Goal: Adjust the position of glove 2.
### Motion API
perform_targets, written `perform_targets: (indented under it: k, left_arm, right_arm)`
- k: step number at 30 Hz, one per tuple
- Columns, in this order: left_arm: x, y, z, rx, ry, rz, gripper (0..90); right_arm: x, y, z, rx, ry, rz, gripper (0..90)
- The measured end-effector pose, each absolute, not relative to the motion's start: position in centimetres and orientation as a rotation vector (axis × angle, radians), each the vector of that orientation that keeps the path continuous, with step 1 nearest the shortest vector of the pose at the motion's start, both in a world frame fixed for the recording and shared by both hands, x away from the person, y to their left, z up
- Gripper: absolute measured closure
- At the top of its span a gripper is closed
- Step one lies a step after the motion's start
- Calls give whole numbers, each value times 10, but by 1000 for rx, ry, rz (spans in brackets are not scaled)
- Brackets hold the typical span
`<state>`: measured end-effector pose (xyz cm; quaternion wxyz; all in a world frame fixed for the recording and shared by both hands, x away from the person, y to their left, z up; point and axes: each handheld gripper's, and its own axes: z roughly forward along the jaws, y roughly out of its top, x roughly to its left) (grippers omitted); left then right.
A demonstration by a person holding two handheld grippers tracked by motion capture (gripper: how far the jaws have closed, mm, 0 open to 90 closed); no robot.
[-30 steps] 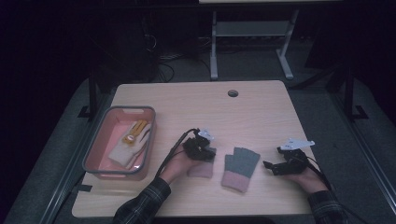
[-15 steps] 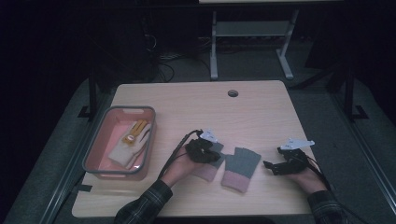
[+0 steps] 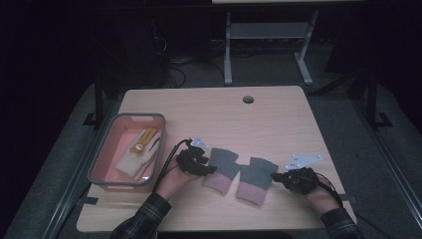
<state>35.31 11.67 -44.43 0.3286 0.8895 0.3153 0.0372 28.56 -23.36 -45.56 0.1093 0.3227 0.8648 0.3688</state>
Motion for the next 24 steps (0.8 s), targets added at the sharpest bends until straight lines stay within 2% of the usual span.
perform_targets:
  k: [5,12,15,19,24]
  left_arm:
    - [359,115,-454,2336,842,77,482]
    - [359,112,-457,2325,852,76,548]
    - [359,112,-457,2326,847,61,616]
    - [360,113,-458,2313,842,13,797]
    - [360,112,-456,2287,854,8,829]
  right_arm:
    - [274,-228,-464,893,2631,1036,900]
    - [276,-224,-466,874,2653,1028,900]
    - [276,-223,-466,869,2660,1030,900]
    - [276,-219,-466,862,2666,1041,900]
    - [276,-216,-466,835,2671,1038,900]
